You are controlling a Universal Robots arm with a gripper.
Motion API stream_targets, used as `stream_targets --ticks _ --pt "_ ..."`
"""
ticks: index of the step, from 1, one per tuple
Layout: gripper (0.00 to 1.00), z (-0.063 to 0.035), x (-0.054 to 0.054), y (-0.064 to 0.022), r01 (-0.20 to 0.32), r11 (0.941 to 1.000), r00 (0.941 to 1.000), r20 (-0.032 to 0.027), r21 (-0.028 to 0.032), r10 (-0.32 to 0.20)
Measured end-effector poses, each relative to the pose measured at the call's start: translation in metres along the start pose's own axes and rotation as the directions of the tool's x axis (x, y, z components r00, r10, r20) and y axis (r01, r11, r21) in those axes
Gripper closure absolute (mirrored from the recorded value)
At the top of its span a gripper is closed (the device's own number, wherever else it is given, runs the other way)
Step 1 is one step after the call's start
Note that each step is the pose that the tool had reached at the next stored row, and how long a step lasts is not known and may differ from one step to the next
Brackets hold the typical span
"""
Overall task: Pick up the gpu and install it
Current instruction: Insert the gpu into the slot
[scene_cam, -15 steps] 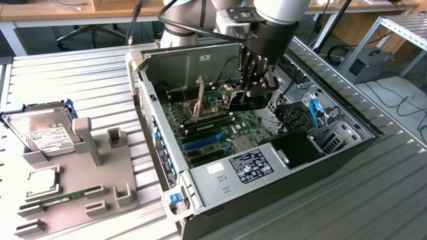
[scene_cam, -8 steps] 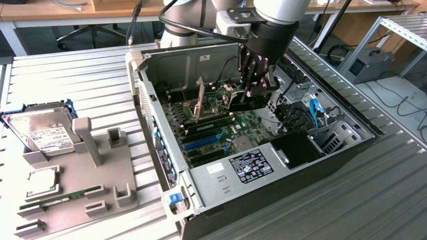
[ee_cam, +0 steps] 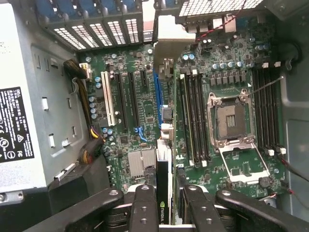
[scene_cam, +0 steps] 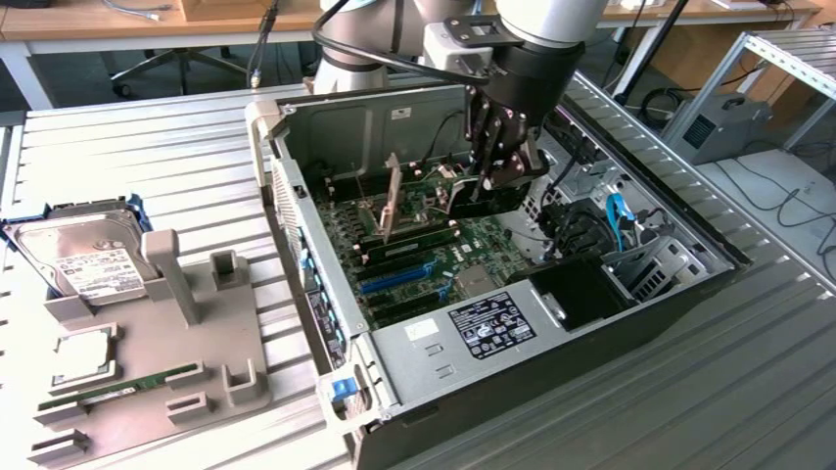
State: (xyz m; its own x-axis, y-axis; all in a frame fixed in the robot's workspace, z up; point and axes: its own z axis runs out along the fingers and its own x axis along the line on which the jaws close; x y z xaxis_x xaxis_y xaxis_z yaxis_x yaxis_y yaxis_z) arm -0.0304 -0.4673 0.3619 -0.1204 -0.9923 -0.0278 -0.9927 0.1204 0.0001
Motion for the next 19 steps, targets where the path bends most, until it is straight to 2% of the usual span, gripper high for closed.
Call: stream_targets --ticks 19 --pt "0.74 0.0 0.0 0.0 0.089 0.996 0.996 0.0 -0.0025 -0.089"
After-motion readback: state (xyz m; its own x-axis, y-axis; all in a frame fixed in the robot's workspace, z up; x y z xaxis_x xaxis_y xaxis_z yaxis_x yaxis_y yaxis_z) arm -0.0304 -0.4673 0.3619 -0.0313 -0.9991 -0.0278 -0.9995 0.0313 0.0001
